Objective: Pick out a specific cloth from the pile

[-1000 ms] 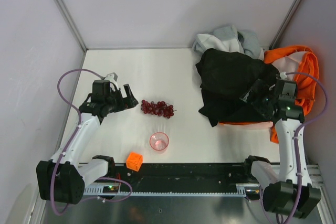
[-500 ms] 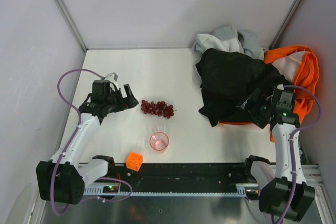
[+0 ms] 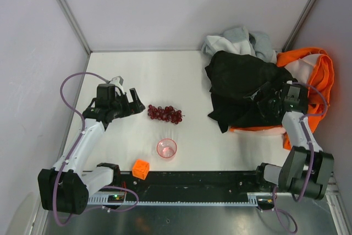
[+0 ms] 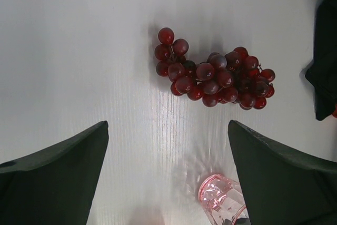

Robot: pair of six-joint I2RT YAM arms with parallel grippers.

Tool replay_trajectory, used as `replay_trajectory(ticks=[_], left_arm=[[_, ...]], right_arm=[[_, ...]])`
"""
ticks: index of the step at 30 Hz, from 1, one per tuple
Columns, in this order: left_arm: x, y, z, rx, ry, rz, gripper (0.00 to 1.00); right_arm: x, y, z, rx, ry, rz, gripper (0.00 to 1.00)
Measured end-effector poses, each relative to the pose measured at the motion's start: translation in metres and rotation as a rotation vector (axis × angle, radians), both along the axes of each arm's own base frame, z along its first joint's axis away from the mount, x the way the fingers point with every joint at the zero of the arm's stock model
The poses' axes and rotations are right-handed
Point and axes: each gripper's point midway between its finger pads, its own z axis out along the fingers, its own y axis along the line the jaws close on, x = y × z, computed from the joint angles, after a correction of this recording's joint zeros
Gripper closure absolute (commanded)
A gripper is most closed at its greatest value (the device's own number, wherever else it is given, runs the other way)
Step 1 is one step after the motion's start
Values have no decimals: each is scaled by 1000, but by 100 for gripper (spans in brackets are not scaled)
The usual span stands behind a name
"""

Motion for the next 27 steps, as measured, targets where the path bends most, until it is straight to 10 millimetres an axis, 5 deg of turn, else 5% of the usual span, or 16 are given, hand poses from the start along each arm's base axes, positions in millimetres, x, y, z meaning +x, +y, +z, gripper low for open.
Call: replay_trajectory(ticks=[9, 13, 21, 27], left_arm=[[0, -1, 0, -3, 1, -3, 0], [0, -1, 0, -4, 1, -4, 0], [0, -1, 0, -4, 3, -5, 0], [-1, -2, 0, -9, 3, -11, 0]], right_arm=[[51, 25, -13, 90, 28, 24, 1], [71, 36, -15, 108, 30, 42, 9], [78, 41, -30, 110, 63, 40, 91], [78, 40, -29, 104, 59, 42, 100]])
